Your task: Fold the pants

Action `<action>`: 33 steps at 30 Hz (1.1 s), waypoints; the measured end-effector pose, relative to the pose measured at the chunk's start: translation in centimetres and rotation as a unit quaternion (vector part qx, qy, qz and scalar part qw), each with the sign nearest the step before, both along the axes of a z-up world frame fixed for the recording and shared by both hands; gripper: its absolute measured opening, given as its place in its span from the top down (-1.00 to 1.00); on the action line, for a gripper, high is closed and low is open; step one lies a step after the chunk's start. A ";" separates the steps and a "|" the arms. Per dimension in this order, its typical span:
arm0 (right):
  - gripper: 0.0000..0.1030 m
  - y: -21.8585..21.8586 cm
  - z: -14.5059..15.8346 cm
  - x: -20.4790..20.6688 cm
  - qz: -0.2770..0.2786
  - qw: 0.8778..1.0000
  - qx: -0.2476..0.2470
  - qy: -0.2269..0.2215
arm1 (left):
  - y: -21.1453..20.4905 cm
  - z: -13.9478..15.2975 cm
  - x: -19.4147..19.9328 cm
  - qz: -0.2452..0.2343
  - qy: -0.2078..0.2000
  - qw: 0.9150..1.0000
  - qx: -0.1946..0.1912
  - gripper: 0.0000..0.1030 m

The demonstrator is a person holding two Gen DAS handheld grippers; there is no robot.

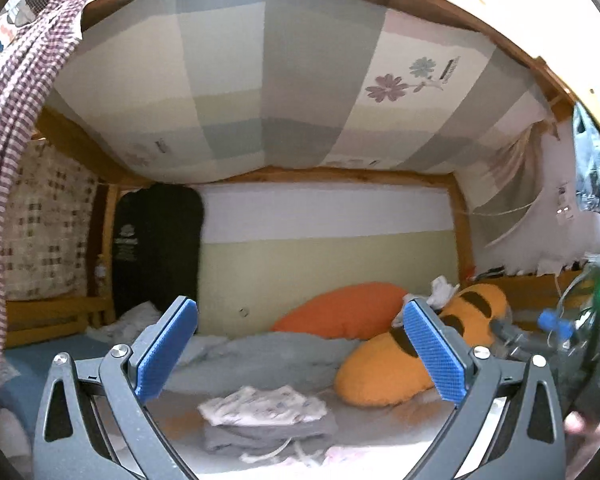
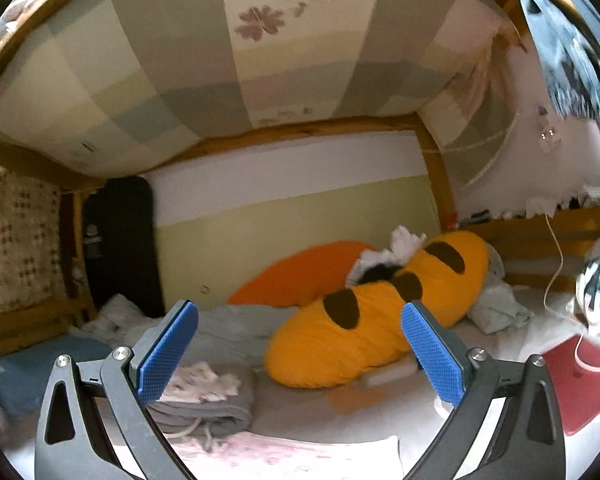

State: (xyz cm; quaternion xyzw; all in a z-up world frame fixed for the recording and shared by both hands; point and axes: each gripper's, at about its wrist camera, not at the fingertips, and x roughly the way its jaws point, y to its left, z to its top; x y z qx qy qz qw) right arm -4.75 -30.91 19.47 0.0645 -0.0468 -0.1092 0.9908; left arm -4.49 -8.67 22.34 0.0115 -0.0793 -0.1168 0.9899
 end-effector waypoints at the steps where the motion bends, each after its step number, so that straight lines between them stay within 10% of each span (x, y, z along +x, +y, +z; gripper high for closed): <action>1: -0.99 0.3 0.6 -0.6 0.000 1.000 -0.004 -0.003 | 0.4 0.1 -0.3 0.010 0.009 1.000 0.002 -0.99; 10: -0.99 2.0 4.2 -5.2 0.036 0.999 0.013 0.032 | 4.7 -3.0 -4.1 0.037 0.073 0.996 0.018 -0.99; 19: -0.98 1.0 -8.1 -8.7 0.037 0.985 0.018 0.169 | 7.9 -13.6 -7.3 0.045 0.177 0.983 -0.004 -0.99; 33: -0.14 4.8 -23.0 -9.9 0.095 0.924 -0.009 0.370 | 8.0 -22.9 -8.5 0.042 0.286 0.957 -0.009 -0.92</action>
